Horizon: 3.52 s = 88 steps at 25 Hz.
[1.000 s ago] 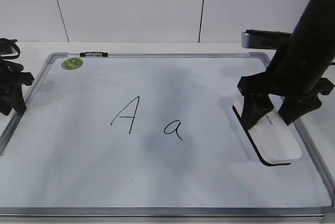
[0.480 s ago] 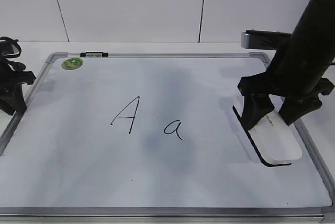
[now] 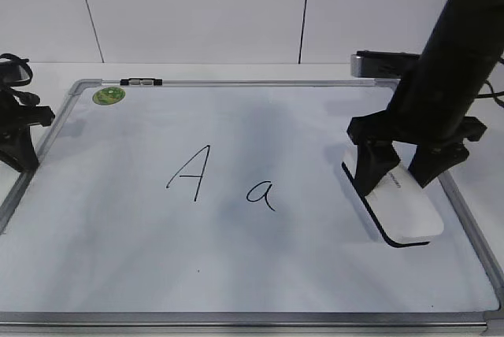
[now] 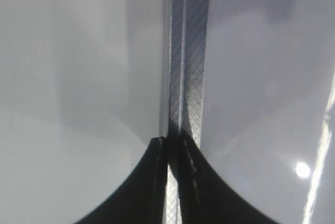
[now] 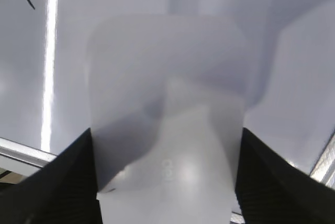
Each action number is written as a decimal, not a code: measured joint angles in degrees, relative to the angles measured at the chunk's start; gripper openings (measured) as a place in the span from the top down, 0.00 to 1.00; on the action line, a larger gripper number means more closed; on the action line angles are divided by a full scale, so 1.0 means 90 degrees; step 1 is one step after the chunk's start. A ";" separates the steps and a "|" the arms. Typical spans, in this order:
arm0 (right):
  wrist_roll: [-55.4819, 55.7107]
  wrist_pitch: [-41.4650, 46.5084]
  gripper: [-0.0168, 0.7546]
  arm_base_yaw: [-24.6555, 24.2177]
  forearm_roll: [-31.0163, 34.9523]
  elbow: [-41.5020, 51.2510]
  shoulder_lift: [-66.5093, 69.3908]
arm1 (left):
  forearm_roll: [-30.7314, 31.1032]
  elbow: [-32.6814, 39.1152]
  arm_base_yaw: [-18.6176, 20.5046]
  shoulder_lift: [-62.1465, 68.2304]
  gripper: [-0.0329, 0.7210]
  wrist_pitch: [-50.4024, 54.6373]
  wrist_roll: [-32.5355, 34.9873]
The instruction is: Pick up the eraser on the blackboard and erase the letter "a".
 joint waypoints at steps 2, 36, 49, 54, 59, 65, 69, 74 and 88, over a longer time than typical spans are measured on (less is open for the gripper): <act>-0.0024 0.0076 0.27 0.0059 -0.0043 -0.0238 0.0266 | 0.0000 0.0000 0.0000 0.0000 0.94 0.0008 0.0000; 0.0382 0.0224 0.27 0.1688 -0.1023 -0.2633 0.2587 | -0.0014 0.0000 0.0000 0.0000 0.94 0.0015 0.0000; 0.0414 0.0213 0.27 0.2597 -0.1316 -0.2648 0.2601 | -0.0101 0.0000 0.0000 0.0000 0.94 0.0015 0.0000; 0.0427 0.0203 0.27 0.2693 -0.1316 -0.2648 0.2604 | -0.0101 0.0000 0.0000 0.0000 0.94 0.0015 0.0000; 0.0600 0.0189 0.27 0.2693 -0.1443 -0.2648 0.2604 | -0.0103 0.0000 0.0000 0.0000 0.94 0.0015 0.0000; 0.0678 0.0189 0.27 0.2552 -0.1380 -0.2648 0.2604 | -0.0114 0.0000 0.0000 0.0010 0.94 0.0023 0.0000; 0.0760 0.0189 0.27 0.2406 -0.1316 -0.2648 0.2604 | -0.0114 0.0000 0.0000 0.0010 0.94 0.0034 0.0000; 0.0769 0.0177 0.27 0.2084 -0.1316 -0.2648 0.2591 | -0.0114 -0.0005 0.0000 0.0010 0.94 0.0039 0.0011; 0.0901 0.0158 0.27 0.1520 -0.1594 -0.2575 0.2064 | -0.0114 -0.0005 0.0000 0.0010 0.94 0.0054 0.0011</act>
